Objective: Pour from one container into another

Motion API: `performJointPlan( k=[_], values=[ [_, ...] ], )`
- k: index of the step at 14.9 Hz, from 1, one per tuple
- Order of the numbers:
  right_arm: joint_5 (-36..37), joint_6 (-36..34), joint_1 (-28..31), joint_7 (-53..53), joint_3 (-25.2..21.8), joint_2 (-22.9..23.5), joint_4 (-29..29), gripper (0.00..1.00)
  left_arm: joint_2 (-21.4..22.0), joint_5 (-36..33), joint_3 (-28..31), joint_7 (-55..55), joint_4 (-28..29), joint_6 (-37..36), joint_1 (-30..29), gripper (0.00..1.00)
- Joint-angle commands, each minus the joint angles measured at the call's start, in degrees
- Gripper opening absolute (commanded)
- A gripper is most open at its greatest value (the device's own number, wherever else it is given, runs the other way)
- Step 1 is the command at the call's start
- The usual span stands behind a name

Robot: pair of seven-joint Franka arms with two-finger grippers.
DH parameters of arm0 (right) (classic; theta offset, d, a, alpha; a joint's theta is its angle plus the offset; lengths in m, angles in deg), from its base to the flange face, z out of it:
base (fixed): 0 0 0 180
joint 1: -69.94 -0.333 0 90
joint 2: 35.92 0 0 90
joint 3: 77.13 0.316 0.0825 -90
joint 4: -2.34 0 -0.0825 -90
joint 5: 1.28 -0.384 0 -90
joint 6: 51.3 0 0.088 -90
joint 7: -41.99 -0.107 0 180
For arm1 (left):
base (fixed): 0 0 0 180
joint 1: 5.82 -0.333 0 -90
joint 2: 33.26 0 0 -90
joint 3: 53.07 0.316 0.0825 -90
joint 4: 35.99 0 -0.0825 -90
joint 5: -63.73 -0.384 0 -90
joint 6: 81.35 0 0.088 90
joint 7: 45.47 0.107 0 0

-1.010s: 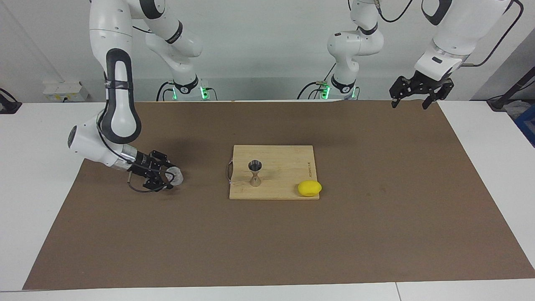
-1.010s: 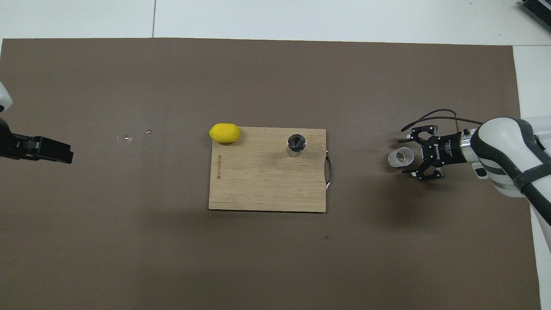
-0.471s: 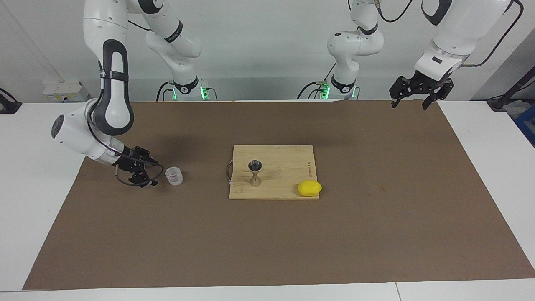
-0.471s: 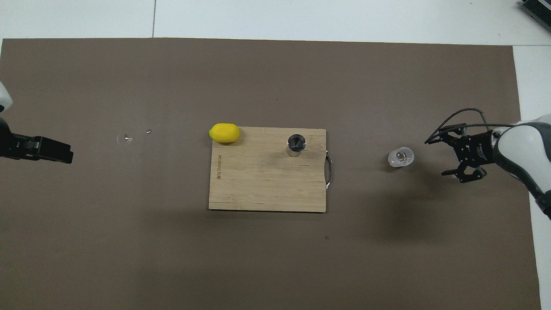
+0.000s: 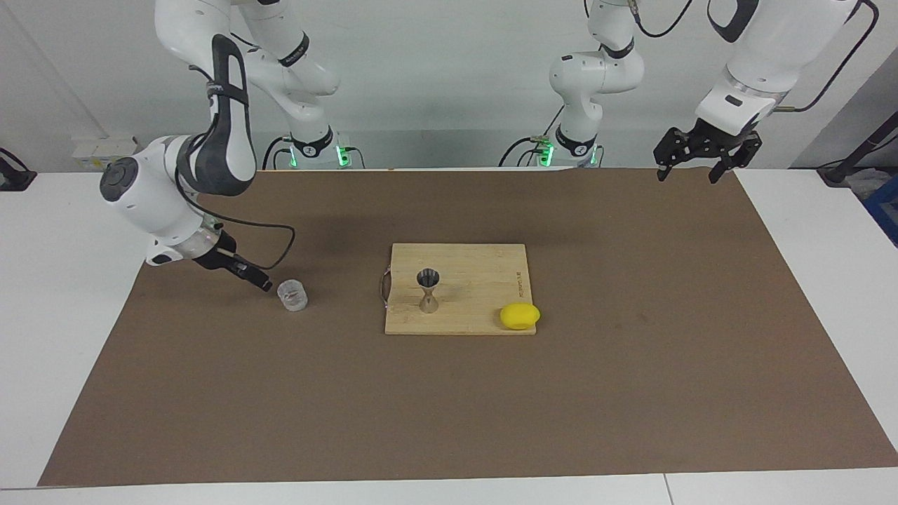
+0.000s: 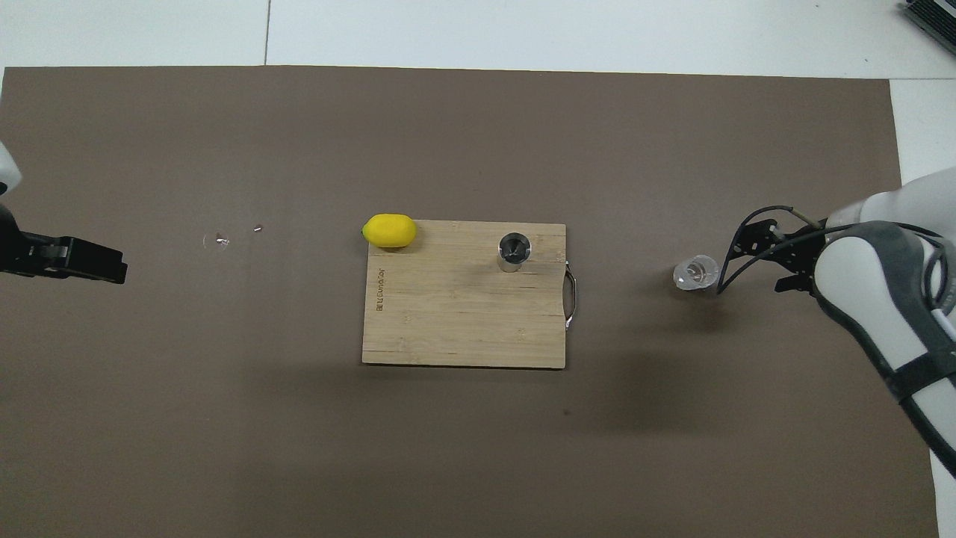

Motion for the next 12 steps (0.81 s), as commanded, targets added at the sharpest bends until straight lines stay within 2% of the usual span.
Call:
performJointPlan(
  k=[1, 5, 10, 12],
  values=[
    [7.2, 0.1, -5.3, 0.8, 0.2, -3.0, 0.3, 1.00, 1.2, 0.5, 0.3, 0.7, 1.1, -0.4, 0.0, 1.00],
    [7.4, -1.4, -7.6, 0.9, 0.2, -6.3, -1.7, 1.00, 1.2, 0.4, 0.3, 0.7, 1.1, -0.4, 0.0, 1.00],
    [8.4, -14.7, -7.6, 0.9, 0.3, -6.6, -14.1, 1.00, 1.2, 0.4, 0.3, 0.7, 1.1, -0.4, 0.0, 1.00],
    [11.0, -18.9, -7.6, 0.9, 0.3, -6.2, -19.0, 1.00, 1.2, 0.5, 0.3, 0.7, 1.1, -0.4, 0.0, 1.00]
  ],
)
